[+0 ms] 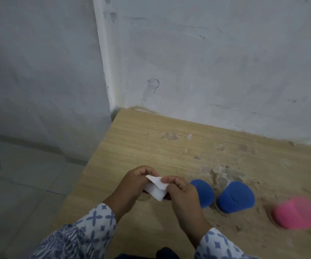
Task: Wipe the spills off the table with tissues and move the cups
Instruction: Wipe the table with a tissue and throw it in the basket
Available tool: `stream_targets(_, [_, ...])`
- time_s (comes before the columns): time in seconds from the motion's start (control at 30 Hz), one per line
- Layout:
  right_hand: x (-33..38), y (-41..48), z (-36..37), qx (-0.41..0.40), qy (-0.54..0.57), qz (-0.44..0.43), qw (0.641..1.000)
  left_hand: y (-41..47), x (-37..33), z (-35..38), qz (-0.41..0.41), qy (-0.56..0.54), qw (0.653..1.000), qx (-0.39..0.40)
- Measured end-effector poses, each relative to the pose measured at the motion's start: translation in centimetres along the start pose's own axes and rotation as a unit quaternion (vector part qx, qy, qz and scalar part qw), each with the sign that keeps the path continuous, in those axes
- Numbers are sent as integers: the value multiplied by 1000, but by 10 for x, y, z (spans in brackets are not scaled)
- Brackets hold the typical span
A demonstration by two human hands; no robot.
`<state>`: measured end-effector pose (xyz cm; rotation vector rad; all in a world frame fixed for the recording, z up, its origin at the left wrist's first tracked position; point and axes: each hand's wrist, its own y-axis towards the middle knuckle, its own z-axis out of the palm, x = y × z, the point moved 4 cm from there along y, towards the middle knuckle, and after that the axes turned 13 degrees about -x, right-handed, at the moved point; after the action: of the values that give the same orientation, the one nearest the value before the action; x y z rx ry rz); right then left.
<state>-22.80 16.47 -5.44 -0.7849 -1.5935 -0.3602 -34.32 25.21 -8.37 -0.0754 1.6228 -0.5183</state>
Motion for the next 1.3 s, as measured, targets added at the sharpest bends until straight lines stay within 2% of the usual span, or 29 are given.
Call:
stream_targets(0.13, [-7,-1,13,-31,-39,-13,999,16,8,-11,-37,0,999,21])
stream_targets(0.27, [-22,4,23,-53,-166,-40,984,28,19,-11,-25,30,996,81])
stream_targets(0.33, [-30,5,26,-57,-151,-10,987,35,30,-11,-31,54,995,81])
stream_targets(0.4, [-40,6,29,-50,-88,63,993,40,38,-9,-34,69,994,84])
stream_targets(0.5, [-56,8,32,-49,-68,127,988,42,47,-7,-13,103,989,106])
stream_targets(0.57, [-63,10,34,-54,-116,112,985,45,53,-6,21,141,985,98])
stream_targets(0.63, [-61,12,36,-61,-175,73,980,49,60,-8,80,191,977,58])
stream_targets(0.73, [-51,22,40,-66,-274,-29,959,53,55,-14,231,293,928,-16])
stream_targets(0.83, [-33,36,46,-57,-361,-151,919,46,47,-14,388,384,837,-31])
stream_targets(0.87, [-29,41,48,-45,-383,-183,904,44,49,-14,416,403,814,-42])
stream_targets(0.9, [-26,44,50,-31,-404,-211,890,44,53,-16,414,409,812,-41])
stream_targets(0.97, [-31,50,54,1,-457,-232,859,49,64,-19,363,400,841,-15])
stream_targets(1.03, [-49,50,58,49,-505,-216,834,56,79,-23,317,418,852,3])
stream_targets(1.07, [-58,48,58,71,-510,-196,834,58,83,-23,304,441,845,13])
stream_targets(1.17, [-80,41,55,92,-461,-137,872,62,91,-25,299,473,828,17])
stream_targets(1.3, [-82,36,50,80,-458,-136,875,66,98,-28,309,474,824,16])
